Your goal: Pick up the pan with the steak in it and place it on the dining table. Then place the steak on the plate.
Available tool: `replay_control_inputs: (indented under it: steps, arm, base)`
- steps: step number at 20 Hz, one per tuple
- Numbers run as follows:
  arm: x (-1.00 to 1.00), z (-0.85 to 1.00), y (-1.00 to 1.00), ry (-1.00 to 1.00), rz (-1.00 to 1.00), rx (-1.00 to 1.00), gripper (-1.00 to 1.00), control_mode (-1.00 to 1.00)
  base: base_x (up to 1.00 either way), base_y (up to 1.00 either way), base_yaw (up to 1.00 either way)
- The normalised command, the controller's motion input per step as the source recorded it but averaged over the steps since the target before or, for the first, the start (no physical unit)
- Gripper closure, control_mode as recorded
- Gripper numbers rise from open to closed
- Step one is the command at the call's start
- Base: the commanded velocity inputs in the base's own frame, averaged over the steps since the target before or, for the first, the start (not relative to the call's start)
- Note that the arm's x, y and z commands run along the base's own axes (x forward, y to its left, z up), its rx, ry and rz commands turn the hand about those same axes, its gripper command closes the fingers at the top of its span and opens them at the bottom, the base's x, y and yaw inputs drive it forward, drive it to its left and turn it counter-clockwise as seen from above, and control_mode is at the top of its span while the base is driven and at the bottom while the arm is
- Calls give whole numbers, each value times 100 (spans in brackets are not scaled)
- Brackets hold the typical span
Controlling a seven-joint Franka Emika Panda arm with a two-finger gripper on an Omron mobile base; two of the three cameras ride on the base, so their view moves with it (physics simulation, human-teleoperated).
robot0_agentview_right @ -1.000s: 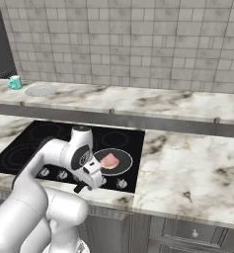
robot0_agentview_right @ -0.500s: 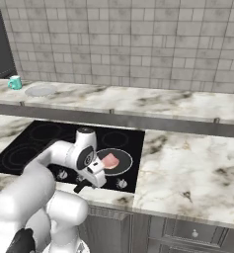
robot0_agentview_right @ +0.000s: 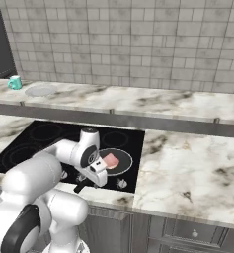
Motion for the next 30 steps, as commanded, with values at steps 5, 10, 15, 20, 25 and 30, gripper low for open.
replay_control_inputs:
  steps: [5, 10, 15, 20, 25, 30]
  arm:
    - [0, -21, 5, 1, 0, 0, -100, -100]
    - [0, -23, 11, 2, 0, -1, 100, -100]
    - [0, 12, 0, 0, -3, 1, 100, -100]
    - [-7, 66, 1, 0, -4, 3, 100, -100]
    - [-37, 84, 12, 0, 1, 0, 100, -100]
    - [-63, 71, 33, 0, 5, -2, 100, -100]
  base:
    - [0, 0, 0]
    - [0, 0, 0]
    - [0, 0, 0]
    - [0, 0, 0]
    - [0, 0, 0]
    - [0, 0, 0]
